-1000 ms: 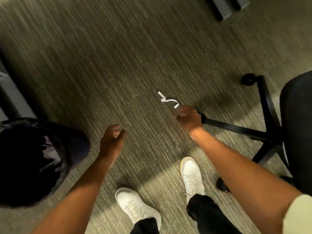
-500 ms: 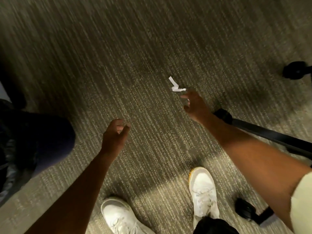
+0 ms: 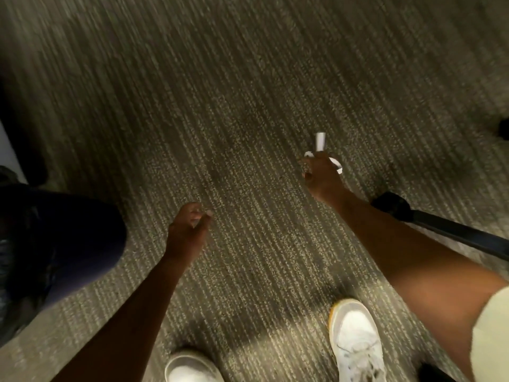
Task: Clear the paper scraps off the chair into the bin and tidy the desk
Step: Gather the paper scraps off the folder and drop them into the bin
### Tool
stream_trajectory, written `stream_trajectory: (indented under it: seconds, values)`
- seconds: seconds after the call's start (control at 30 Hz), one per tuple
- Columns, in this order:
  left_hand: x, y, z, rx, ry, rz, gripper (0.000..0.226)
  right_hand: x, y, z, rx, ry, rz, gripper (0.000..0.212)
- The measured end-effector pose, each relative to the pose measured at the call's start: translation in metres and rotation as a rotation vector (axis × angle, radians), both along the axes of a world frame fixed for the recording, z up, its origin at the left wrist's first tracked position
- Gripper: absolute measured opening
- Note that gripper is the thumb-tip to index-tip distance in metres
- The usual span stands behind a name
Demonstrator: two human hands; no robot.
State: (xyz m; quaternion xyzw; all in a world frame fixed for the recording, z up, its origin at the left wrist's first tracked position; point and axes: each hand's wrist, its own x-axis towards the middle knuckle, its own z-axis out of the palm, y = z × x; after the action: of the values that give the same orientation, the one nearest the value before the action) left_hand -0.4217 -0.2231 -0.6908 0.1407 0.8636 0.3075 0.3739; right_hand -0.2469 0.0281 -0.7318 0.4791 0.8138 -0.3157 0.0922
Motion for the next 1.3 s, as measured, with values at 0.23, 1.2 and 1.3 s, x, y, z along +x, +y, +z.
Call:
stream_trajectory:
  seconds: [0.23,1.2,1.3]
  values:
    - [0.025,-0.011,0.049,-0.020,-0.024,-0.111,0.038,0.027,-0.032,0.075,-0.029,0.016,-0.128,0.056]
    - [-0.031,-0.132,0.379,0.067,-0.040,0.121,0.037,-0.115,-0.252,0.438,-0.246,0.243,0.122,0.047]
    - [-0.053,-0.153,0.392,0.124,-0.016,0.236,0.029,-0.153,-0.281,0.440,-0.260,0.249,0.217,0.045]
